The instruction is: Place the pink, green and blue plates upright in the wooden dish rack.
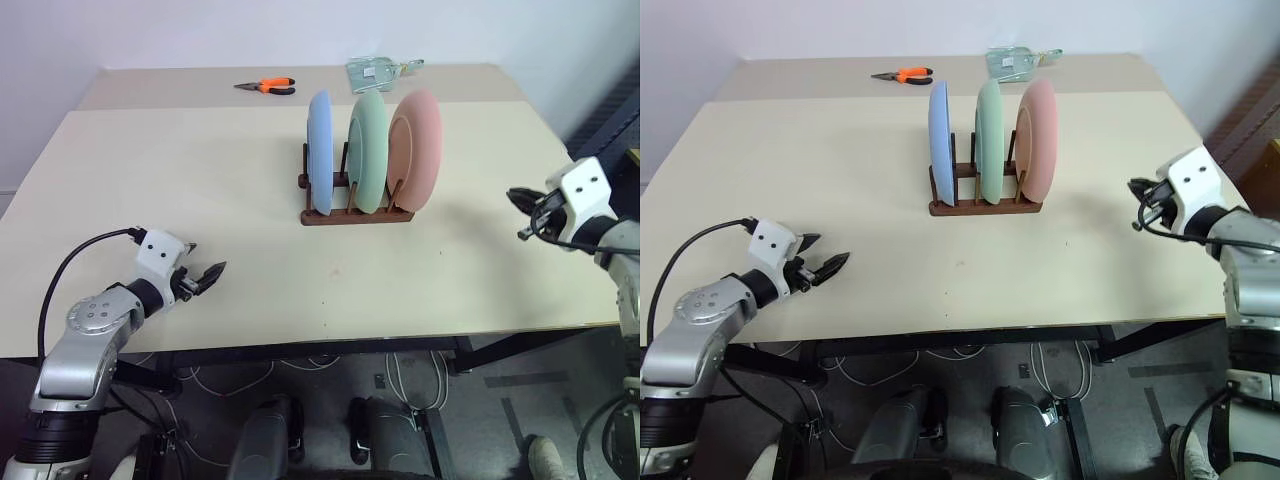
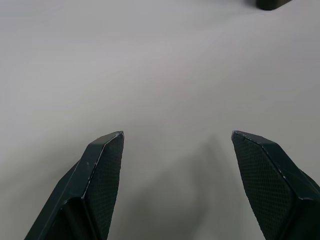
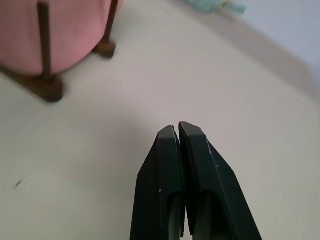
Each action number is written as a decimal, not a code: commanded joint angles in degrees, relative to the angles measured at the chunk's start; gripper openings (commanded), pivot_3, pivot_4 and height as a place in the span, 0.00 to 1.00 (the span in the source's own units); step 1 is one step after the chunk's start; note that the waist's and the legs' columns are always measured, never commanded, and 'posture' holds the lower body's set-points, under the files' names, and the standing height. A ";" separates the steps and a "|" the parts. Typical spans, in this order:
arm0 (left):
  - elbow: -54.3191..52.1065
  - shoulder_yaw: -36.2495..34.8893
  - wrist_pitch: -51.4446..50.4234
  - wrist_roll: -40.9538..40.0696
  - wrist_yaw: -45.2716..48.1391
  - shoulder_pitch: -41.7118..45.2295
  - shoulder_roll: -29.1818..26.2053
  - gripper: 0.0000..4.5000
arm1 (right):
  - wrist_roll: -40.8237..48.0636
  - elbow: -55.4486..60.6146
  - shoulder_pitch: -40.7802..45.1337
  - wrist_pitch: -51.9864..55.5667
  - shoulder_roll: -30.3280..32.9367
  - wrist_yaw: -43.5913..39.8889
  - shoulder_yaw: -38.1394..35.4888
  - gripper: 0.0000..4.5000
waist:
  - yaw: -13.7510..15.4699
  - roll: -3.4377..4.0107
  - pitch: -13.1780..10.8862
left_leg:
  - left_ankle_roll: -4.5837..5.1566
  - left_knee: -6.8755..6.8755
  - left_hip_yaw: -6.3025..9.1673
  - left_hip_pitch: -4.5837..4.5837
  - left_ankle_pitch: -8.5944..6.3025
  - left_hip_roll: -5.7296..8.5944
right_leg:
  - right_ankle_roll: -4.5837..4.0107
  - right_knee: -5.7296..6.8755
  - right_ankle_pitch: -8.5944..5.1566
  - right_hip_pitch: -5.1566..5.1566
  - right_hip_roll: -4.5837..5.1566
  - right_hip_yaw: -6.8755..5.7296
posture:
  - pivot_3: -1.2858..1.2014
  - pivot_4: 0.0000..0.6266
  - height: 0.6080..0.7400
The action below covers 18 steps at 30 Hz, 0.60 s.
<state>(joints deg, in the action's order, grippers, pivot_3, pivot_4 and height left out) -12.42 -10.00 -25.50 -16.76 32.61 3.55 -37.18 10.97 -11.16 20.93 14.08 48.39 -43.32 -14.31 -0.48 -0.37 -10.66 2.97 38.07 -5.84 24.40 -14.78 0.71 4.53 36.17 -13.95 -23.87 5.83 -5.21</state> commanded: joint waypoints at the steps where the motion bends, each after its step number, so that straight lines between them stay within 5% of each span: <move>1: 0.52 -0.35 2.39 0.79 0.30 0.30 0.40 0.79 | 1.00 2.70 0.71 -0.74 0.18 0.43 -1.42 0.02 | -0.12 0.03 0.01 | -0.01 0.00 0.00 0.00 0.00 0.00 | 0.00 0.01 0.00 -0.01 0.00 0.00 | 0.52 0.24 1.00; 18: -2.41 -2.27 1.02 -1.45 0.00 -1.56 1.94 0.79 | -0.37 4.14 1.12 -1.10 -5.77 3.17 3.30 0.02 | -0.12 0.05 0.03 | -0.02 0.00 0.00 -0.01 -0.01 0.00 | -0.01 0.02 0.00 -0.02 0.01 0.00 | 0.52 0.24 1.00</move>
<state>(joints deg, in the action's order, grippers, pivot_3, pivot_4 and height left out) -10.75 -10.34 -23.36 -16.80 33.02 1.26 -34.78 10.06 -8.58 20.74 13.41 42.24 -40.46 -9.62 -0.61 -0.32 -10.63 2.95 38.07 -5.83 24.40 -14.79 0.71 4.52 36.18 -13.95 -23.89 5.85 -5.21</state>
